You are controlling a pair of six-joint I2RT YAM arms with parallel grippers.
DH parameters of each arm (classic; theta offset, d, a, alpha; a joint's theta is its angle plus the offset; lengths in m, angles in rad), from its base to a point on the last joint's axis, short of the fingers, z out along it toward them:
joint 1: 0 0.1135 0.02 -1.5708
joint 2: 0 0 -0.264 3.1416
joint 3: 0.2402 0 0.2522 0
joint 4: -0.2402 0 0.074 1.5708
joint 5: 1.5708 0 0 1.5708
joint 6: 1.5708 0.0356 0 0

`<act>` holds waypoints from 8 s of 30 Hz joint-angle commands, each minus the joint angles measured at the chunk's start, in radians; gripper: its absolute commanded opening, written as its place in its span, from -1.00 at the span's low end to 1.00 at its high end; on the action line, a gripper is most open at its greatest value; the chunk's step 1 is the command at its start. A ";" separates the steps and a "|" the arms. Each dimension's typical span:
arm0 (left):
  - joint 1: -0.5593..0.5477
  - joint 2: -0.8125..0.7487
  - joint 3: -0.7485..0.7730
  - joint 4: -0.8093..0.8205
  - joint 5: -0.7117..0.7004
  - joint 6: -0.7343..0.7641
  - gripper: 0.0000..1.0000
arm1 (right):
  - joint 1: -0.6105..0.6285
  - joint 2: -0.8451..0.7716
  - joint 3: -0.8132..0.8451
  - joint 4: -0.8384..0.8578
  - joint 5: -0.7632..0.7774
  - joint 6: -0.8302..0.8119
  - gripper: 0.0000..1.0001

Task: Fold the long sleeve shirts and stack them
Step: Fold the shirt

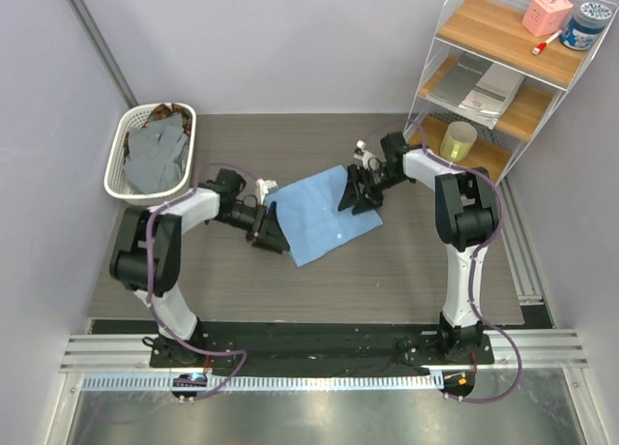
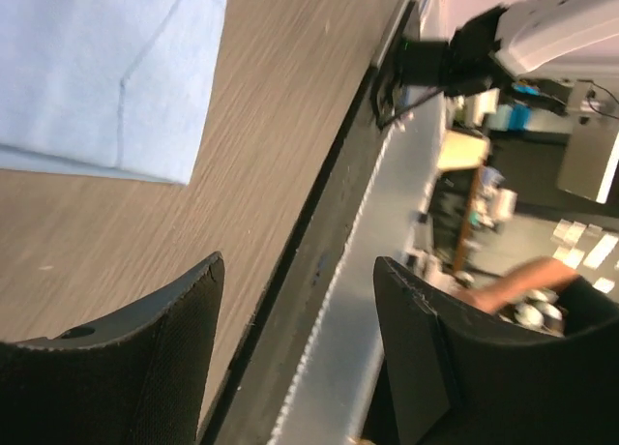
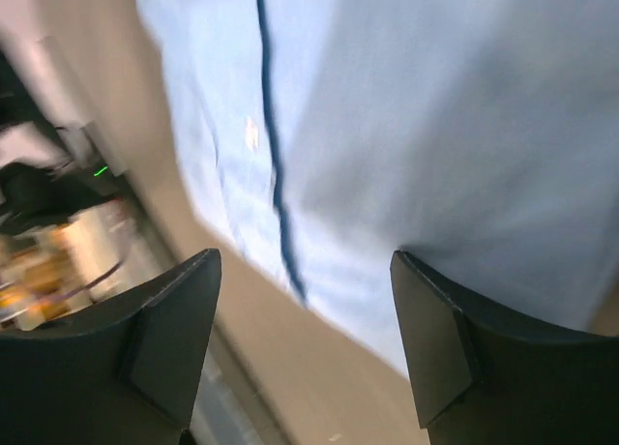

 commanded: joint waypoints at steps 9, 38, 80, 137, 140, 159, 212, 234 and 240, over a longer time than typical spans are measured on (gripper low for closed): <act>0.311 -0.334 0.145 -0.052 -0.288 -0.037 0.49 | 0.309 0.096 0.407 -0.065 0.726 -0.167 0.60; 0.092 -0.322 -0.337 0.658 -0.284 -0.600 0.58 | 0.374 -0.416 -0.179 -0.307 0.356 -0.817 0.74; -0.112 0.302 -0.283 1.192 -0.238 -0.824 0.08 | 0.279 -0.328 -0.332 -0.130 0.515 -0.723 0.76; -0.506 0.446 0.850 -0.460 -1.180 0.115 -0.66 | -0.045 -0.523 -0.391 -0.199 0.326 -0.426 0.99; -0.512 0.448 0.977 -0.497 -0.999 0.069 -0.16 | -0.060 -0.517 -0.379 -0.201 0.330 -0.427 0.99; -0.097 0.153 0.709 -0.717 -0.716 1.067 -0.03 | -0.086 -0.433 -0.316 -0.208 0.206 -0.377 0.99; -0.489 0.259 0.666 -0.564 -0.593 0.172 -0.19 | -0.200 -0.273 -0.164 -0.360 0.237 -0.454 0.68; -0.123 0.207 0.654 -0.420 -0.405 0.412 0.01 | -0.046 -0.175 -0.009 -0.341 0.329 -0.499 0.06; -0.146 0.327 0.725 -0.429 -0.458 0.464 0.02 | -0.074 -0.300 -0.167 -0.385 0.341 -0.503 0.29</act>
